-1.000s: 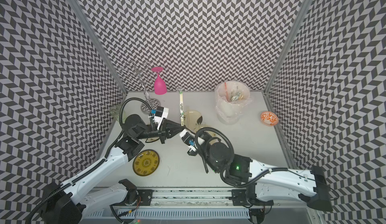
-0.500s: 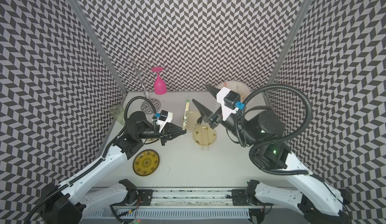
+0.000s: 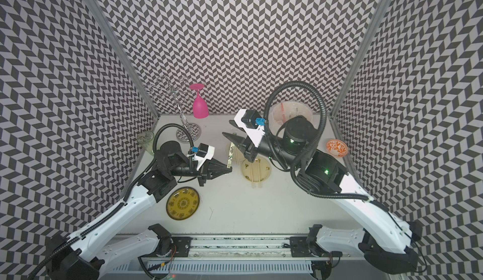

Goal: Remove the packaging of disposable chopsticks
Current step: Remove the packet bag from the disposable chopsticks.

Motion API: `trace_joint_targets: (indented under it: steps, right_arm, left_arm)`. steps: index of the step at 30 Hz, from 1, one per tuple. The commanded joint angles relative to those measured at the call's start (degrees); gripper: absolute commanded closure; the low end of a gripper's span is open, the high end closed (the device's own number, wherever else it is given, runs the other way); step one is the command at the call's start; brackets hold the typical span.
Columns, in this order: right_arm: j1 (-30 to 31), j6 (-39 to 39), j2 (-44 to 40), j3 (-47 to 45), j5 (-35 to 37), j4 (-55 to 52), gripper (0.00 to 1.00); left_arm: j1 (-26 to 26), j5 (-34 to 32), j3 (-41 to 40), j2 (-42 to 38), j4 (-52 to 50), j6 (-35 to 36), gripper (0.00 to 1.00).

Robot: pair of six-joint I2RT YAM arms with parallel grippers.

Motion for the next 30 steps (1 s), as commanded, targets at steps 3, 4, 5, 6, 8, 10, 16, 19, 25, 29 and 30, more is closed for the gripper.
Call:
trace_joint_targets:
  steps: [3, 4, 5, 6, 8, 10, 16, 19, 25, 29, 30]
  right_arm:
    - [-0.3, -0.1, -0.7, 1.4, -2.6, 0.0, 0.83]
    - [-0.3, -0.2, -0.7, 1.4, -3.0, 0.0, 0.88]
    - [-0.3, -0.4, -0.7, 1.4, -3.6, -0.3, 0.93]
    - [-0.3, -0.4, -0.5, 1.4, -3.9, -0.6, 0.97]
    - [-0.3, -0.7, -0.4, 1.5, -4.4, -1.3, 1.0]
    - [-0.3, -0.9, -0.2, 1.5, -4.3, -1.9, 1.0]
    - [9.7, -8.1, -2.2, -4.6, 18.7, 2.1, 1.0]
    - [22.4, -20.1, -1.0, -12.8, 46.0, 10.9, 1.0]
    - [26.5, -20.7, -0.2, -24.1, 55.7, 21.0, 1.0]
    - [26.7, -14.6, -3.9, -24.5, 50.8, 21.2, 1.0]
    - [26.7, -14.0, -5.4, -24.7, 49.8, 22.7, 1.0]
  left_arm:
    - [-0.3, 1.4, 0.5, -0.7, 0.1, 1.0, 1.0]
    - [-0.3, 1.3, 0.6, -0.7, 0.1, 1.0, 1.0]
    - [-0.3, 1.1, 0.6, -0.7, 0.1, 0.8, 1.0]
    - [-0.3, 1.1, 0.7, -0.8, 0.1, 0.8, 1.0]
    - [-0.3, 0.8, 0.7, -0.8, 0.3, 0.5, 1.0]
    - [-0.3, 0.7, 0.6, -0.9, 0.7, 0.0, 1.0]
    - [0.2, -1.6, -0.1, -2.0, 3.5, -2.4, 1.0]
    - [1.3, -2.6, -1.2, -3.2, 6.9, -4.4, 1.0]
    - [3.3, -3.7, -3.7, -5.0, 14.4, -9.6, 1.0]
    - [4.1, -3.5, -3.5, -4.4, 14.3, -9.9, 1.0]
    - [4.1, -3.2, -3.4, -4.2, 14.4, -10.2, 1.0]
